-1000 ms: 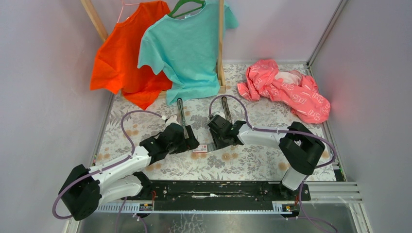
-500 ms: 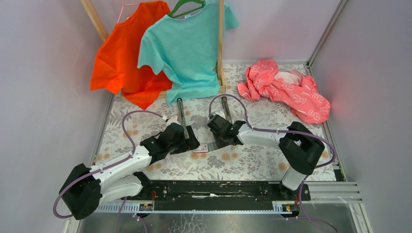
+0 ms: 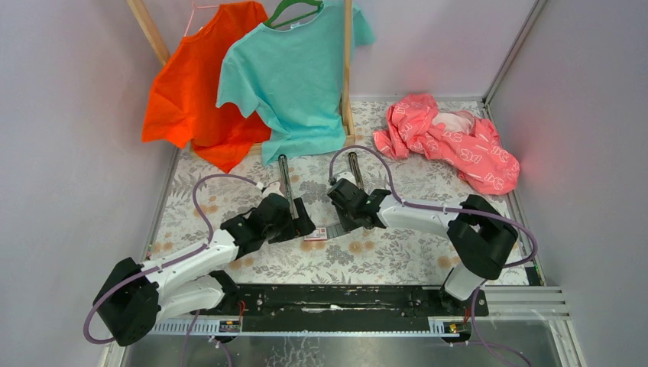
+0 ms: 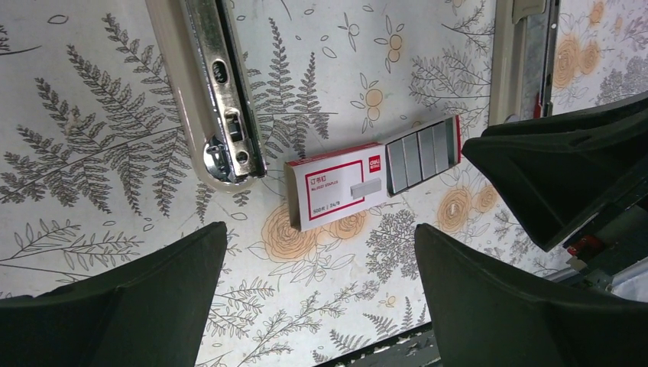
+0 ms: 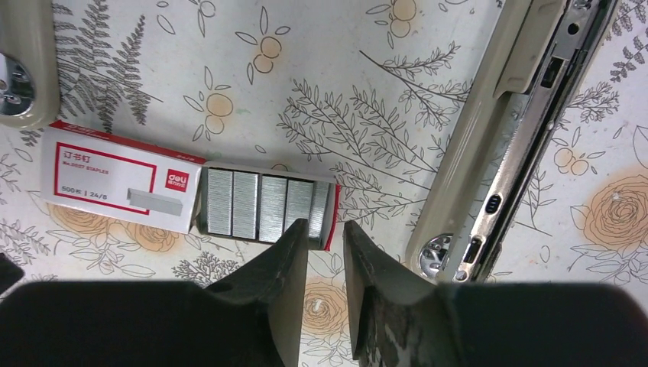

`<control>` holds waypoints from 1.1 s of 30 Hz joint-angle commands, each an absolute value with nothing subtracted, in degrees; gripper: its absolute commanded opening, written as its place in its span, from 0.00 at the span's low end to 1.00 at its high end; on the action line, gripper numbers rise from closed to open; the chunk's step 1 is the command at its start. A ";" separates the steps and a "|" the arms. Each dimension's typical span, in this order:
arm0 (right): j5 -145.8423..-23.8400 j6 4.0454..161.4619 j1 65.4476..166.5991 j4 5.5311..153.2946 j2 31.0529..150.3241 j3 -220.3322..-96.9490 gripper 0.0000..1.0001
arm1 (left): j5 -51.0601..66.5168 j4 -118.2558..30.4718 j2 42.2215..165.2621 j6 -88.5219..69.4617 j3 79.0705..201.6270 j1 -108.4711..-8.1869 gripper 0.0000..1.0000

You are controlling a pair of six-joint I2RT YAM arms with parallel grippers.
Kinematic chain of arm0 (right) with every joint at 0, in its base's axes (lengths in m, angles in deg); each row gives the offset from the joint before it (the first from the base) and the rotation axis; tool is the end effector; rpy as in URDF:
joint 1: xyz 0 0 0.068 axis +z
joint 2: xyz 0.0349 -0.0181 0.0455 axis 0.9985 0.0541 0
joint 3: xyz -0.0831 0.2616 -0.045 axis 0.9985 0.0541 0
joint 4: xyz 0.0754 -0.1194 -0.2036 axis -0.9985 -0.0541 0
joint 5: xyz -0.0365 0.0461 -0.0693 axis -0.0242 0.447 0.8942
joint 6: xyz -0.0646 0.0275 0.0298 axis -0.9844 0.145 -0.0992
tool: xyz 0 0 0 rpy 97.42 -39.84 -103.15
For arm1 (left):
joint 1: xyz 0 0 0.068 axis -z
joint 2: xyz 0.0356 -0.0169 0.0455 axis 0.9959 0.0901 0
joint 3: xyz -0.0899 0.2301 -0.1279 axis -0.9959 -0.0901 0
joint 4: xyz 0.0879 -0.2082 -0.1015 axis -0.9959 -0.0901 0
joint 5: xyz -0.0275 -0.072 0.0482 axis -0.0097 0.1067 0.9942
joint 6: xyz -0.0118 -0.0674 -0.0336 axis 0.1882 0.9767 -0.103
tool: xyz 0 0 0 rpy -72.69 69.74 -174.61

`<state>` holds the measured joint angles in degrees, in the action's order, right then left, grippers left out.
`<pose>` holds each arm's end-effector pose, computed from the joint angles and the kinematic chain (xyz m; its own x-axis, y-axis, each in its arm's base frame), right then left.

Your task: Load the staples into the stapler

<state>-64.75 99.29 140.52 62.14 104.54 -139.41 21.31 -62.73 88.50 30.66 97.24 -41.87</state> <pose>0.2109 0.2626 0.1713 -0.7370 -0.3480 -0.5793 -0.4611 0.8857 0.0545 0.1556 -0.1367 0.1772 -0.8329 -0.2932 -0.4694 -0.0344 0.8740 -0.4848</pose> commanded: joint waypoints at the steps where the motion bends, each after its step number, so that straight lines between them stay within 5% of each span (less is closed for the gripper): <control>1: -65.36 98.94 140.97 62.32 103.23 -141.75 0.31 | 20.05 -58.61 88.85 31.10 96.39 -41.92 1.00; 33: -65.78 99.45 140.37 64.54 108.00 -139.54 0.41 | 19.07 -57.17 90.37 31.96 95.48 -41.21 1.00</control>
<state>-66.15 99.34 140.50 63.23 107.69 -140.20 19.69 -60.56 90.11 31.73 95.99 -41.69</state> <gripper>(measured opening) 0.421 0.996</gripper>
